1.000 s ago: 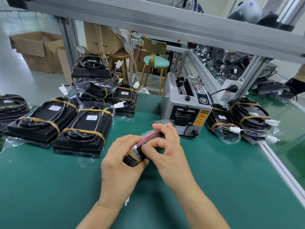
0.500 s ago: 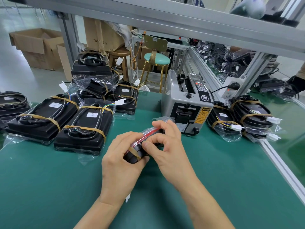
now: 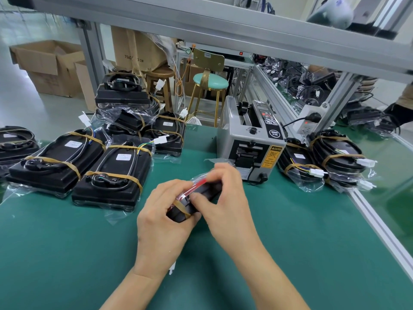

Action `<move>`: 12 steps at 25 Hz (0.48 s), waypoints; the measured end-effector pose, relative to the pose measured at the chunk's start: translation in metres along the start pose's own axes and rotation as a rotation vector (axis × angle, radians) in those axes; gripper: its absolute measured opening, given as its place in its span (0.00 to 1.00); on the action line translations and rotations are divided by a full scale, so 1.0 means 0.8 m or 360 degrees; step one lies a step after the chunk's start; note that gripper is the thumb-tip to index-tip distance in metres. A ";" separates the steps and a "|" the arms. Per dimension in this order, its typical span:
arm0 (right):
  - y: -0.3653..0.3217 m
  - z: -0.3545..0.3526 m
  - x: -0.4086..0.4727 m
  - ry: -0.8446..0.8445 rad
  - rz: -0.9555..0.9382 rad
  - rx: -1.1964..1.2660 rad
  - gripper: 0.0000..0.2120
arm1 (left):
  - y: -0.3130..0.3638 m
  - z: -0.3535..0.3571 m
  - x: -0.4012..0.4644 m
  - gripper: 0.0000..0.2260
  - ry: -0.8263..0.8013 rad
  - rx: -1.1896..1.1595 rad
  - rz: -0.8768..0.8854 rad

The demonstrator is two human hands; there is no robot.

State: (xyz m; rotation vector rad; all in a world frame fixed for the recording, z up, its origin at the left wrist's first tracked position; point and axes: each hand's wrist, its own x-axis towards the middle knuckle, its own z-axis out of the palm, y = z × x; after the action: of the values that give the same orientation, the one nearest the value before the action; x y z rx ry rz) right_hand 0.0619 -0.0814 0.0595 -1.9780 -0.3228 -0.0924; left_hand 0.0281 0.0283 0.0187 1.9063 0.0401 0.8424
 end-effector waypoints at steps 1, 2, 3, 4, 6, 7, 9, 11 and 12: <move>0.001 -0.001 0.000 0.0047 0.0029 0.0142 0.14 | 0.001 -0.001 0.000 0.26 -0.0007 0.0002 -0.0022; 0.002 -0.001 0.001 0.0067 0.0042 0.0181 0.16 | 0.001 -0.001 0.000 0.26 -0.0009 0.0000 -0.0036; 0.001 0.000 0.002 0.0066 0.0013 0.0127 0.17 | 0.001 -0.003 0.000 0.26 -0.0005 -0.0006 -0.0038; 0.002 0.003 0.002 0.0061 -0.0013 0.0052 0.17 | 0.001 -0.003 0.001 0.26 -0.0009 -0.0011 -0.0033; 0.005 0.006 0.007 0.0146 -0.0013 0.0004 0.15 | 0.001 -0.003 0.002 0.26 -0.0042 -0.0017 -0.0029; 0.005 0.008 0.007 0.0151 -0.0027 -0.0045 0.14 | 0.001 -0.003 0.002 0.26 -0.0054 -0.0031 -0.0035; 0.004 0.011 0.006 0.0116 -0.0124 -0.0232 0.15 | -0.001 -0.008 0.005 0.26 -0.0059 -0.0061 -0.0030; 0.012 -0.002 0.015 0.0230 -0.0166 -0.0282 0.12 | -0.006 -0.019 0.008 0.28 -0.0129 -0.0065 -0.0013; 0.019 -0.013 0.022 0.0244 -0.0185 -0.0298 0.12 | -0.008 -0.027 0.009 0.30 -0.0169 -0.0075 -0.0018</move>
State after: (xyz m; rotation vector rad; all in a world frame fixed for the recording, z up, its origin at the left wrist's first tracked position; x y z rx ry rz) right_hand 0.0834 -0.0936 0.0540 -2.1216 -0.3386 -0.3583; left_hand 0.0238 0.0511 0.0226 1.9019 -0.0331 0.7275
